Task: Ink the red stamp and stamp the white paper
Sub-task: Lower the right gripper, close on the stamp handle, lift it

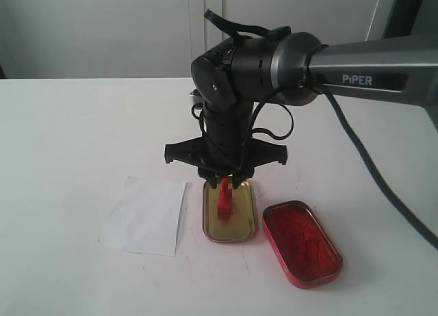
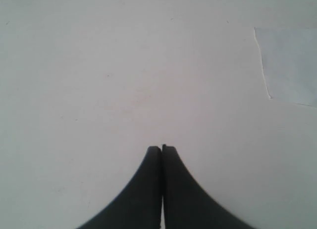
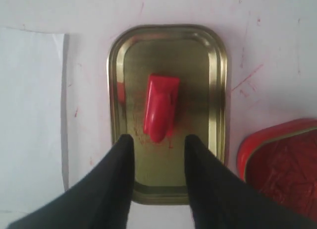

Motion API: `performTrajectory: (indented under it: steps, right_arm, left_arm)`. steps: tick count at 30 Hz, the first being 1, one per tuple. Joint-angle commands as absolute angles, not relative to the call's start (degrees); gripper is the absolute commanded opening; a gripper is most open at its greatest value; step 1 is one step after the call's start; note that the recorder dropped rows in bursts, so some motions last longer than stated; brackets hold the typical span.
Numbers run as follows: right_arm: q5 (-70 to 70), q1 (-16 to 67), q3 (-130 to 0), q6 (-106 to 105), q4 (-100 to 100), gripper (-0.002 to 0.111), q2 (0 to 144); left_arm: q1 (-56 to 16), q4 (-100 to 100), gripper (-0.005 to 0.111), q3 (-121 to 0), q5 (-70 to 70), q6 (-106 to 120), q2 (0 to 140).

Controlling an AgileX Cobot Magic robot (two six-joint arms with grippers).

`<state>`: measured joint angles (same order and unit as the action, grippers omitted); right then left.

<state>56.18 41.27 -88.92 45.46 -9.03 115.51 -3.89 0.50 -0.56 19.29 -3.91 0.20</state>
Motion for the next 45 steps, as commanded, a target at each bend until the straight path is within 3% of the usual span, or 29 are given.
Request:
performTrajectory:
  steps: [1,38,42,45]
  right_arm:
    - [54.4,41.0,-89.2,48.8,-12.5,0.034,115.5]
    - [51.6,41.0,-89.2,51.3,-12.6,0.033,121.5]
    - [52.7,41.0,-89.2,51.5,-12.6,0.021,121.5]
    - [53.1,41.0,-89.2,51.5,-12.5,0.002,121.5]
  left_arm:
    - [-3.9,0.6,0.000,0.0,20.1,-4.1,0.0]
    - [-3.9,0.6,0.000,0.0,20.1,-4.1,0.0]
    - [-3.9,0.6,0.000,0.0,20.1,-4.1,0.0]
    - [-3.9,0.6,0.000,0.0,20.1,-4.1,0.0]
